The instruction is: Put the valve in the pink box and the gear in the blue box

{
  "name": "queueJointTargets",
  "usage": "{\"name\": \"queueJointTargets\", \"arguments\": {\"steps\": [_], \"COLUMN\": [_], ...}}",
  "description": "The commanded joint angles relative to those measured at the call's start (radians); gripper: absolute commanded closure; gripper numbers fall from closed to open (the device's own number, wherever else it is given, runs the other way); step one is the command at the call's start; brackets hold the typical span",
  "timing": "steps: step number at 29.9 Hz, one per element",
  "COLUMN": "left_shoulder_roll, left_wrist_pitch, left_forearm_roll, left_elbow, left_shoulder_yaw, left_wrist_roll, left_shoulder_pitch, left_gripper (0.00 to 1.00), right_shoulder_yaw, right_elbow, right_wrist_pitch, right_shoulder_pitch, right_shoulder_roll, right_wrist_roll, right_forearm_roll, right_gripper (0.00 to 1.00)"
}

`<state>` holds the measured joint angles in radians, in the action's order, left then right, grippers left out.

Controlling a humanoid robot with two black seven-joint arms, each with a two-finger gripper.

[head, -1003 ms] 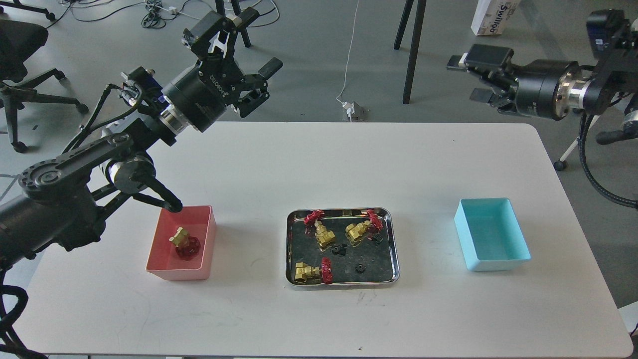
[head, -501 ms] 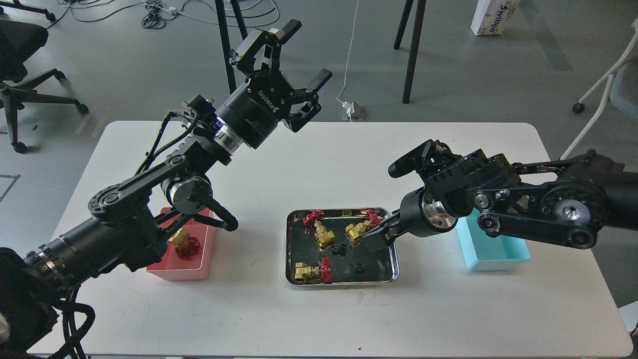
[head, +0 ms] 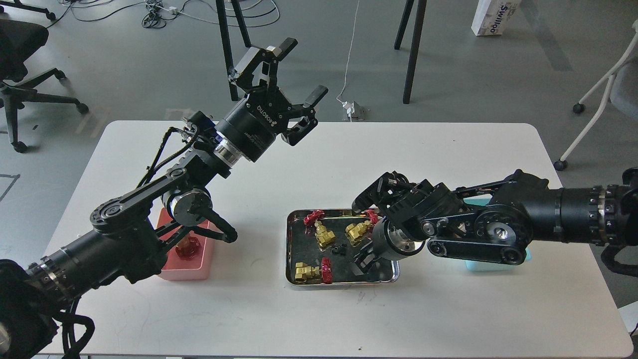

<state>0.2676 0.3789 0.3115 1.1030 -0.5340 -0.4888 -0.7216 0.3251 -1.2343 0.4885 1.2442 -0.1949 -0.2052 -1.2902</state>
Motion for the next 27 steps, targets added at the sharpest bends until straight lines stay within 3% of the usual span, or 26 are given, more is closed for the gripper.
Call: {"name": "queueJointTargets", "arguments": {"steps": [1,27], "left_shoulder_roll": [-0.001,-0.001], "left_wrist_pitch": [0.0,0.005], "left_forearm_roll": [0.0,0.001], "left_elbow": [0.0,-0.002], "left_shoulder_yaw": [0.0,0.0], "left_wrist_roll": [0.0,0.0], "left_shoulder_pitch": [0.002,0.028], "left_gripper": [0.01,0.01], "right_shoulder_yaw": [0.0,0.02], "right_elbow": [0.029,0.151], "right_wrist_pitch": [0.0,0.0], "right_shoulder_pitch": [-0.019,-0.086], "right_shoulder_roll": [0.026,0.123], "right_wrist_roll": [-0.002,-0.017], "right_forearm_roll": [0.0,0.0], "right_gripper": [0.31,0.42]}}
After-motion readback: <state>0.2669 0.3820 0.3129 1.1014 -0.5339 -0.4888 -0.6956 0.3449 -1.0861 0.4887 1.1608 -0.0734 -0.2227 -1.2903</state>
